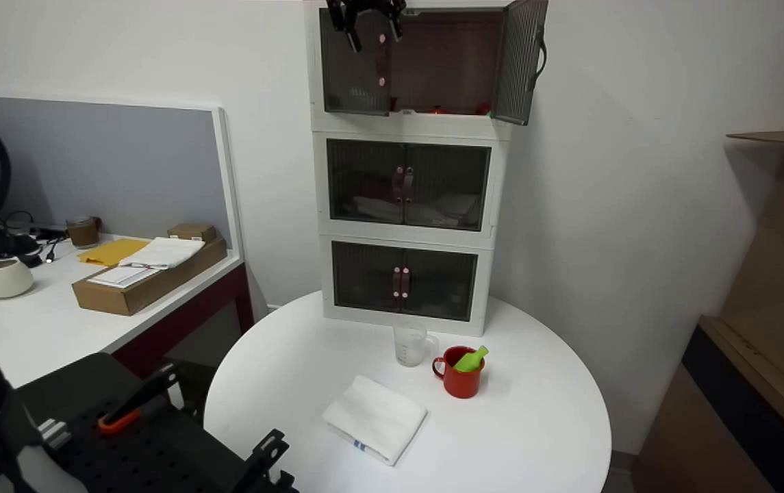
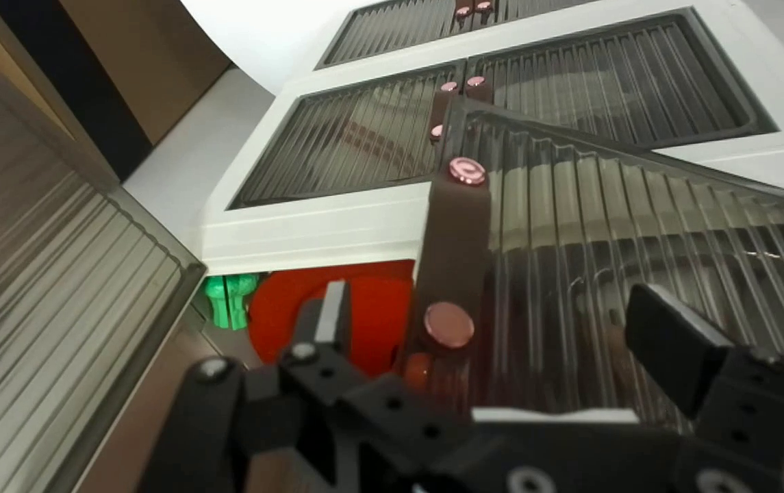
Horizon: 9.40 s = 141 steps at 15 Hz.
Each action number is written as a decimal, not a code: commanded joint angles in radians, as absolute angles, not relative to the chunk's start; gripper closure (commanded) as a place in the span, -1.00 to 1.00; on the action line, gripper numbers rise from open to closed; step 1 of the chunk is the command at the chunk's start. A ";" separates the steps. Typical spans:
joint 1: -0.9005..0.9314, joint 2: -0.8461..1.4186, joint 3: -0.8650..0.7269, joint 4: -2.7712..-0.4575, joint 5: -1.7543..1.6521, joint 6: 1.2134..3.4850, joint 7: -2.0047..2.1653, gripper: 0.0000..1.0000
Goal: Close the doors to the top compartment
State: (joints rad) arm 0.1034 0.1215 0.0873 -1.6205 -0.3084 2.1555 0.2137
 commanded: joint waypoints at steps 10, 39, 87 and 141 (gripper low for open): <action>0.135 0.232 0.034 -1.495 -0.383 2.242 0.450 -1.00; -0.031 -0.273 -0.041 -1.870 -0.353 1.797 -0.009 -1.00; -0.150 0.324 0.027 -1.168 -0.143 1.914 -0.685 -1.00; -0.093 0.372 0.118 -1.211 -0.171 1.982 -0.177 -1.00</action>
